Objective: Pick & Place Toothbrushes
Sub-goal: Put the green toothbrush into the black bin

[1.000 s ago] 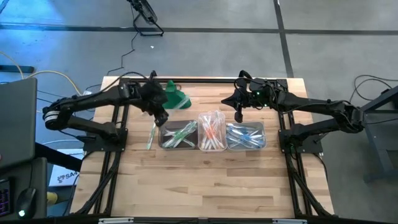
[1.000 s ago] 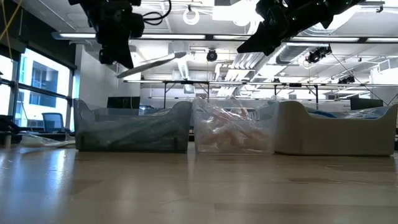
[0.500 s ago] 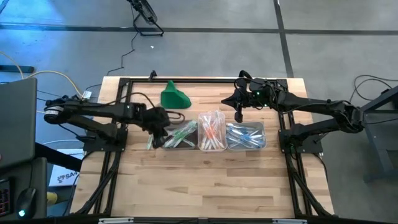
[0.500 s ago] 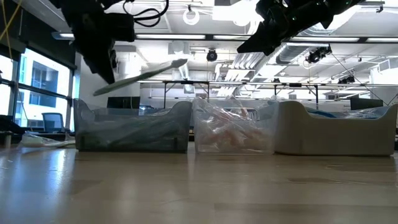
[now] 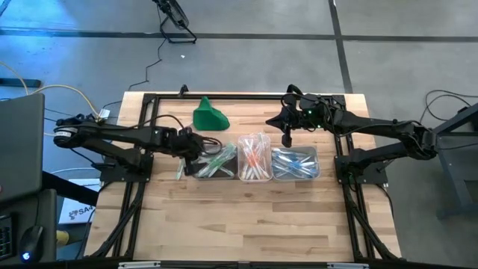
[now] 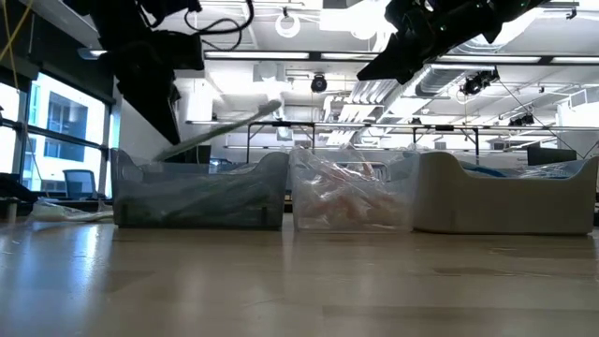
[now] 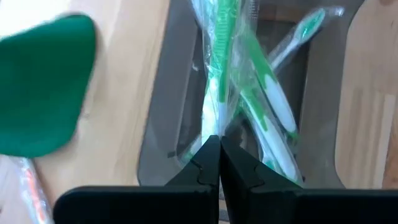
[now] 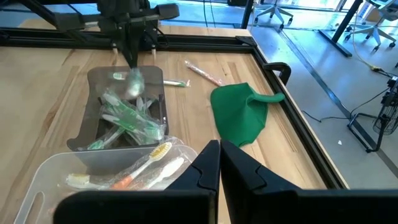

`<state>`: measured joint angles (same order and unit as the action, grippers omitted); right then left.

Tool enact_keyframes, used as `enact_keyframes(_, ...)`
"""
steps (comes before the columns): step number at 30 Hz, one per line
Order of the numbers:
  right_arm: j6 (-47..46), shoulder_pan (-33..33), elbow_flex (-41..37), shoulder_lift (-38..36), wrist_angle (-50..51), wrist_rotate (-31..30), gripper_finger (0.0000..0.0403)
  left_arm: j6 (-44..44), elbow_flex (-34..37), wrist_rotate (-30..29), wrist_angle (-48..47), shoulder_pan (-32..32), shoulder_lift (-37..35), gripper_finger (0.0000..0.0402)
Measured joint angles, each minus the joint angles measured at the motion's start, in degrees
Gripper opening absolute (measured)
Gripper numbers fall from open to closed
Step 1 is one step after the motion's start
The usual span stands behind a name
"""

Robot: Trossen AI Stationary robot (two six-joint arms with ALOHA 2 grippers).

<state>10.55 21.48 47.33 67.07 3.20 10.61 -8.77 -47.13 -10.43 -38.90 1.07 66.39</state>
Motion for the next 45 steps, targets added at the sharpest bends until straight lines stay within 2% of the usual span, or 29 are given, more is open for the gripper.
enact_keyframes(11, -0.19, 0.02, -0.02, 0.00, 0.02, 0.00, 0.0004, 5.60, 0.02, 0.59, 0.28, 0.01, 8.03, 0.0000)
enact_keyframes(21, -0.20, 0.00, -0.02, 0.00, 0.04, 0.00, 0.0004, 5.51, 0.00, 0.35, 0.50, 0.01, 11.47, 0.0004)
enact_keyframes(24, -0.20, 0.02, -0.02, 0.00, 0.04, 0.00, 0.0004, 5.52, 0.00, -0.54, 0.36, 0.03, 11.80, 0.0024)
enact_keyframes(29, -0.20, 0.02, -0.02, 0.00, 0.04, 0.01, 0.0004, 5.09, 0.00, -3.76, 0.27, 0.03, 11.85, 0.0082)
enact_keyframes(34, -0.20, 0.02, -0.02, 0.00, 0.04, 0.00, 0.0004, 5.77, 0.00, -4.09, 0.15, 0.03, 11.85, 0.0129)
enact_keyframes(39, -0.20, 0.02, -0.02, 0.00, 0.02, 0.00, 0.0004, 5.74, -0.94, -4.07, -1.60, 0.03, 11.83, 0.0142)
enact_keyframes(45, -0.20, 0.01, -0.02, 0.00, -0.29, 0.00, 0.0004, 5.59, -7.91, -4.07, -7.90, 0.03, 11.83, 0.0142)
